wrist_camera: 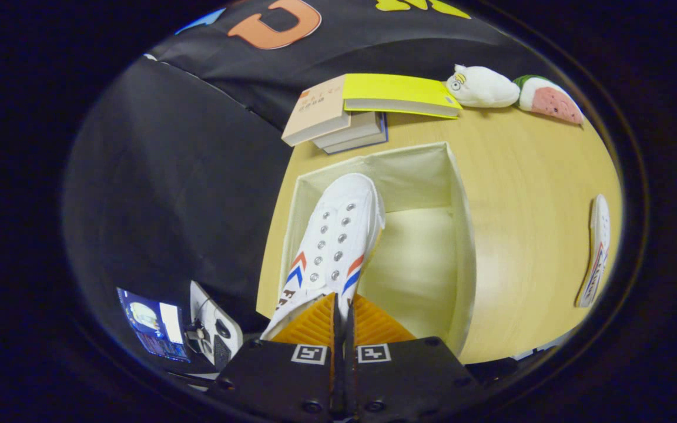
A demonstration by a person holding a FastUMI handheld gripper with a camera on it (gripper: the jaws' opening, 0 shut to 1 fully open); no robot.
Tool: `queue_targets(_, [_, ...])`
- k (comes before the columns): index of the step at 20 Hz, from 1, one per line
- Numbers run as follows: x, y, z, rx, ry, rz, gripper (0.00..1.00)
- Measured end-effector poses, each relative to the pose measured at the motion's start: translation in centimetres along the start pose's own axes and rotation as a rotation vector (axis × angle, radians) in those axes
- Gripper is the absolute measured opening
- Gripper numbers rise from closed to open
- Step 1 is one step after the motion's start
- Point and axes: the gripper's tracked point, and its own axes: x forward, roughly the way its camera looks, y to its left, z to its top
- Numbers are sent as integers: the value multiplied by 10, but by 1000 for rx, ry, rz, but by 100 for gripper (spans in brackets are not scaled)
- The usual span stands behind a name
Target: Open the storage box then place both shoes into the box .Put the left shoe in first, then the right shoe, with the right side of both shoes facing outward in a uniform manner.
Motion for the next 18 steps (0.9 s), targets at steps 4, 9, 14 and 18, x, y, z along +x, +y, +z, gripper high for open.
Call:
queue_targets(4, [19, -10, -3, -3, 11, -53, 5])
queue_targets(9, [35, -11, -11, -23, 21, -90, 5])
queue_targets(14, [55, -8, -27, -28, 86, -85, 8])
queue_targets(18, [43, 0, -15, -97, 43, -56, 35])
